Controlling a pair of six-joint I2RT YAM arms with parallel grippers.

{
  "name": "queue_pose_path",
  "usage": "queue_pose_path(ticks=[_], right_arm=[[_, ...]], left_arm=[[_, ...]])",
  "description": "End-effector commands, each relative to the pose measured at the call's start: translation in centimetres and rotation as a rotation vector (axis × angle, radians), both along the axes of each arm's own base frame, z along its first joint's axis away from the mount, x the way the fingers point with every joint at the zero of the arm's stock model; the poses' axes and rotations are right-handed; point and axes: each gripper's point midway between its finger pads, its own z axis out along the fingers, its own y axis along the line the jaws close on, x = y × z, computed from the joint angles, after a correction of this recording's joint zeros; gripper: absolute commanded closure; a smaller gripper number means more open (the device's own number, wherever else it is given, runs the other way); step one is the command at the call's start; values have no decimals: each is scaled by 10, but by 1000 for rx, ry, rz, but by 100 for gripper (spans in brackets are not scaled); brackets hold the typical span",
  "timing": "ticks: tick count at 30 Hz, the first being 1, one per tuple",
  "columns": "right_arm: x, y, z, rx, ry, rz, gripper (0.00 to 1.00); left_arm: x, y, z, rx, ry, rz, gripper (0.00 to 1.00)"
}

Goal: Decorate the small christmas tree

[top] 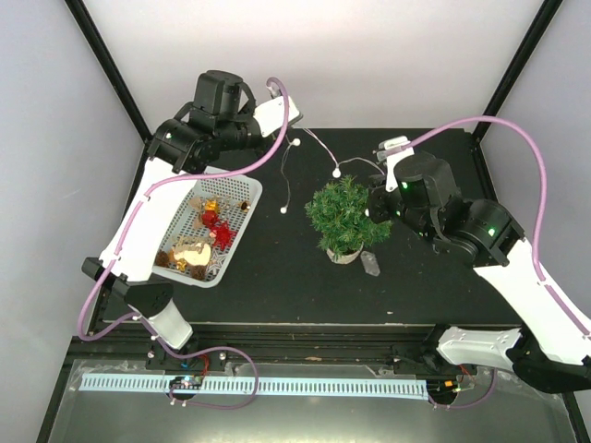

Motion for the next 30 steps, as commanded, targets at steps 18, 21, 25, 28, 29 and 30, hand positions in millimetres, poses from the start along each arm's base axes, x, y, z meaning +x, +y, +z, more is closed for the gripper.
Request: queue_pose_path(ticks=[18,21,25,28,29,30], right_arm=[[65,-34,-8,59,5,-166,99],[78,-37,-11,64,21,-182,99],[88,-40,-17,60,37,-194,99],[94,-40,-21,66,49,-198,99],[95,-41,-22,66,51,-201,99],[97,-41,-23,68,54,-204,99]], left_arm=[[50,-17,7,12,-87,92,98],[61,-20,4,18,-97,104,98],[69,-26,-2,18,-99,96,98],[76,-30,-5,24,-110,97,98],[80,-30,-6,26,-117,101,98],[83,-31,-7,29,-123,105,98]])
